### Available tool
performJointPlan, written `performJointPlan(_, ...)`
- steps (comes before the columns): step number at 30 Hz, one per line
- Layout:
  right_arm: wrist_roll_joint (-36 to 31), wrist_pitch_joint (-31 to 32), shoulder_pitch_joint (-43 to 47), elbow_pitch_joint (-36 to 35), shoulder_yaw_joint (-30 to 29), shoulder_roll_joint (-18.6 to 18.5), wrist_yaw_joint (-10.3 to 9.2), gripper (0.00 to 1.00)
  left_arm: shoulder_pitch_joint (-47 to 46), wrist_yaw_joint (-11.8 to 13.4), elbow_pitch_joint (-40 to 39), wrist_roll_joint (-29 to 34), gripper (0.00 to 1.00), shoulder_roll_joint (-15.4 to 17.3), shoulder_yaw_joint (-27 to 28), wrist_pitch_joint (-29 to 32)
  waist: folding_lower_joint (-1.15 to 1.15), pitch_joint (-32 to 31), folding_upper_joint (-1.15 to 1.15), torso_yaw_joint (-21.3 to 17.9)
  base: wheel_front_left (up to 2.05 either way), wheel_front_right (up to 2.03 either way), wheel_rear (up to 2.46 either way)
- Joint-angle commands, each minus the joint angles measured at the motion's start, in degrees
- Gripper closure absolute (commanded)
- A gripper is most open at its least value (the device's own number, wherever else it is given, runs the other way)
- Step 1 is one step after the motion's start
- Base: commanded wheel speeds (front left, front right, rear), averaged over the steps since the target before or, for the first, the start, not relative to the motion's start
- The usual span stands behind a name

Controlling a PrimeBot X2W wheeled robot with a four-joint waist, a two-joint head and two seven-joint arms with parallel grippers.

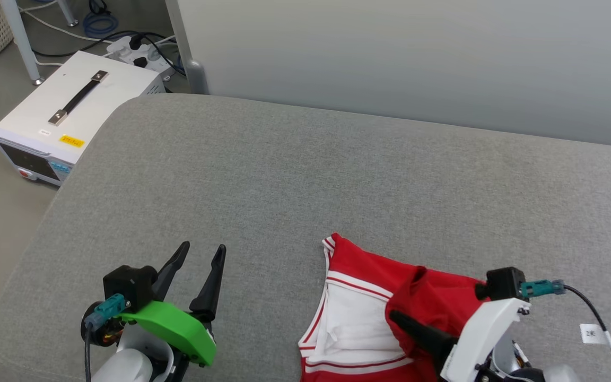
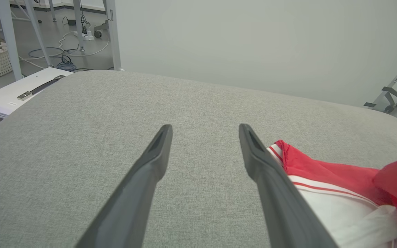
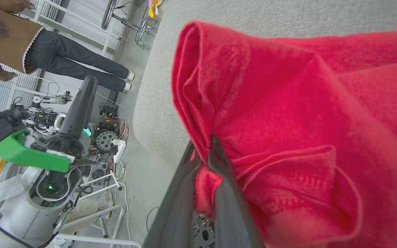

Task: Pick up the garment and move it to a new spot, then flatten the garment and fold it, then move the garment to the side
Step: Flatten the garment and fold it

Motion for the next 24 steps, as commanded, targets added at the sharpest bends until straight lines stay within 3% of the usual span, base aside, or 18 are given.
performJointPlan(1,1.09,-1.69,-1.81,1.41,1.21,0.07,-0.02,1.0,0.8,-0.26,0.16,0.8,0.0,-0.31,0.16,-0.34,0.0,-0.17,0.0,0.53,0.0,0.0,0.0)
performJointPlan(14,5.65,-14.65,-13.75,21.78,9.05,0.08,-0.02,1.0,0.5,-0.72,0.92,1.02,0.0,-1.09,0.31,-0.34,0.0,0.82,0.0,3.34,0.0,0.0,0.0)
performJointPlan(15,5.92,-15.33,-14.49,22.98,9.61,0.08,-0.02,0.96,0.5,-0.77,0.97,1.05,0.0,-1.13,0.32,-0.34,0.0,0.88,0.0,3.42,0.0,0.0,0.0)
performJointPlan(17,7.16,-16.76,-15.95,25.07,11.22,0.08,-0.02,0.0,0.49,-0.86,1.06,1.12,0.0,-1.2,0.35,-0.34,0.0,0.88,0.0,3.5,0.0,0.0,0.0)
performJointPlan(24,16.97,-20.22,-19.7,27.23,19.62,0.08,-0.02,0.0,0.81,-0.86,1.31,1.32,0.0,-0.98,0.31,-0.34,0.0,0.11,0.0,2.8,0.0,0.0,0.0)
